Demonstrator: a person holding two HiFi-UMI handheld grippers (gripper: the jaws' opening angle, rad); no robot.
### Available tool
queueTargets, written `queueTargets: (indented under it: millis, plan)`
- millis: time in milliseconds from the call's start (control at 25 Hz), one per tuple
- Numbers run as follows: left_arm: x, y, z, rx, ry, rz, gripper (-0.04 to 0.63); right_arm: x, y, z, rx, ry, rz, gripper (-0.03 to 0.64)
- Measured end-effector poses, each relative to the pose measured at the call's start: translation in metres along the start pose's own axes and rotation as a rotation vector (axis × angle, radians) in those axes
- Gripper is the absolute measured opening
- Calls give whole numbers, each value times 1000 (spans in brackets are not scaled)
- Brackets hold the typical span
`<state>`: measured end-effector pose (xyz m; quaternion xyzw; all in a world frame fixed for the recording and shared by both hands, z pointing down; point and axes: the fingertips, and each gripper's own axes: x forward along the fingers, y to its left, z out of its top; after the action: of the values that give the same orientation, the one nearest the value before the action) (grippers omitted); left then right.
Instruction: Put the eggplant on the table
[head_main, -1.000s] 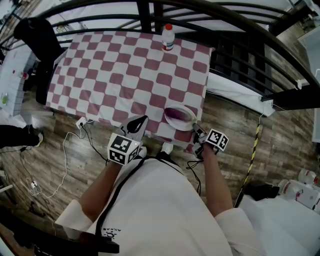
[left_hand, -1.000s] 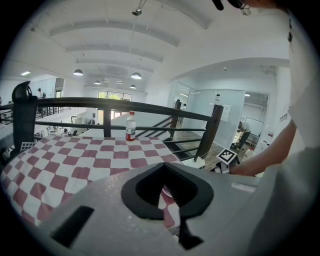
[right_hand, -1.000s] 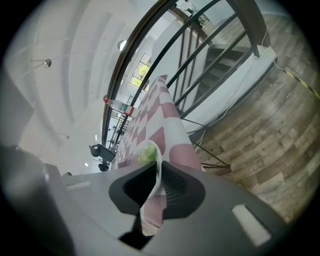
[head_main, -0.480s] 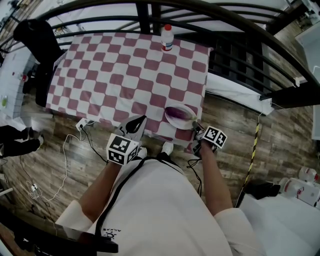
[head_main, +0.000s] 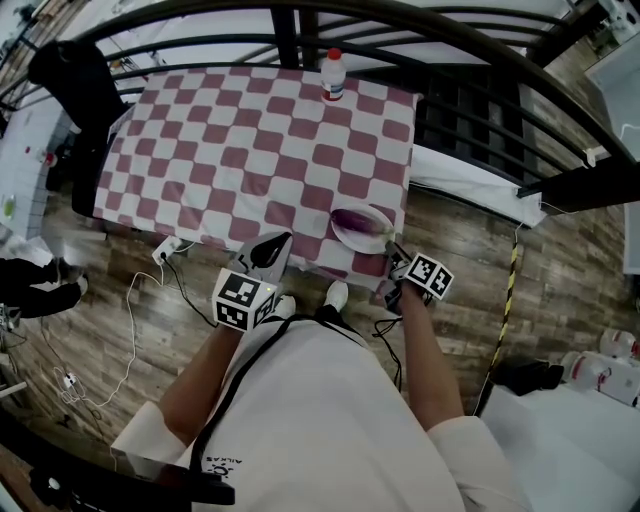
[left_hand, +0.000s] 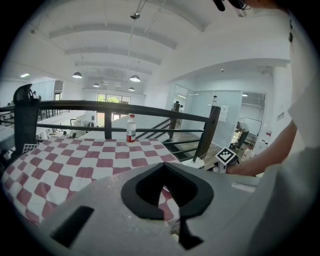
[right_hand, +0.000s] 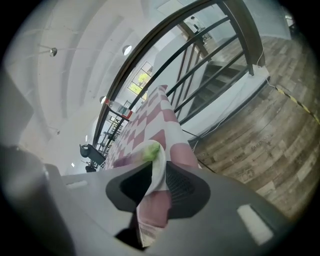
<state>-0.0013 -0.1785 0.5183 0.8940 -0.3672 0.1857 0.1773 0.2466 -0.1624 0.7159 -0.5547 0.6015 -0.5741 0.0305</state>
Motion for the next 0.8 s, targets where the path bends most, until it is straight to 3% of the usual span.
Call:
queueTargets:
  millis: [200,520,800]
  plan:
    - [-8,-5,-3,7,-5,-17,0,-19,7,-1,5,-63,21,86]
    - [-12,-19,-2,31,-11,-85,0,-65,42,-4,-7,-203,96,8]
    - [-14,-32,8,58,-33,-159,0,-105,91,-11,-94,-286,172,6]
